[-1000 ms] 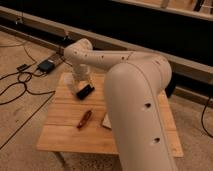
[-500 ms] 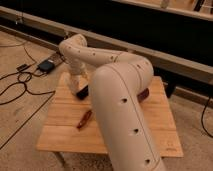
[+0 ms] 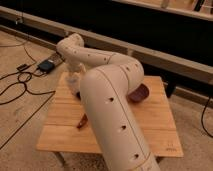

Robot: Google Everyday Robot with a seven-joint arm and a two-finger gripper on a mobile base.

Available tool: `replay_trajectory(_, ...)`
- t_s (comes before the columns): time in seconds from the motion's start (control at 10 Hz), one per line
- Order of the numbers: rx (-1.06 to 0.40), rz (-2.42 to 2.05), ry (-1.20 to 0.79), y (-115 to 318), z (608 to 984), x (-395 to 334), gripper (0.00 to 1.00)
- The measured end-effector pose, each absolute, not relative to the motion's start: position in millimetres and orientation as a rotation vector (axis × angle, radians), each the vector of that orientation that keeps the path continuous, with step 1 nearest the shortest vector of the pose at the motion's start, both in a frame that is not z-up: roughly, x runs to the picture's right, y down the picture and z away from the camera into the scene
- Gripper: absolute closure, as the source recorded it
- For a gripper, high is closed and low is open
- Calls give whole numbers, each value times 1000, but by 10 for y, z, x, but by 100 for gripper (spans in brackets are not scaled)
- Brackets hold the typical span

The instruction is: Pick up the ceramic cup

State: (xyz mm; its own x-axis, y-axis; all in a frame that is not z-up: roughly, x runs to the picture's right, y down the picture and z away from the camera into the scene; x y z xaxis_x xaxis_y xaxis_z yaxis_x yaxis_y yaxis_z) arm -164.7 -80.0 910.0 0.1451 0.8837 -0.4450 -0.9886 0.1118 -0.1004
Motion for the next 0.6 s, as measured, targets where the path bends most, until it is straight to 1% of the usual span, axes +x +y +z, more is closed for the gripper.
replay_trajectory(0.3,-385,1457,321,-762,9229,-1597,35)
replay_trajectory(0.6,-419,1463,356,-525,9334,-1618,35)
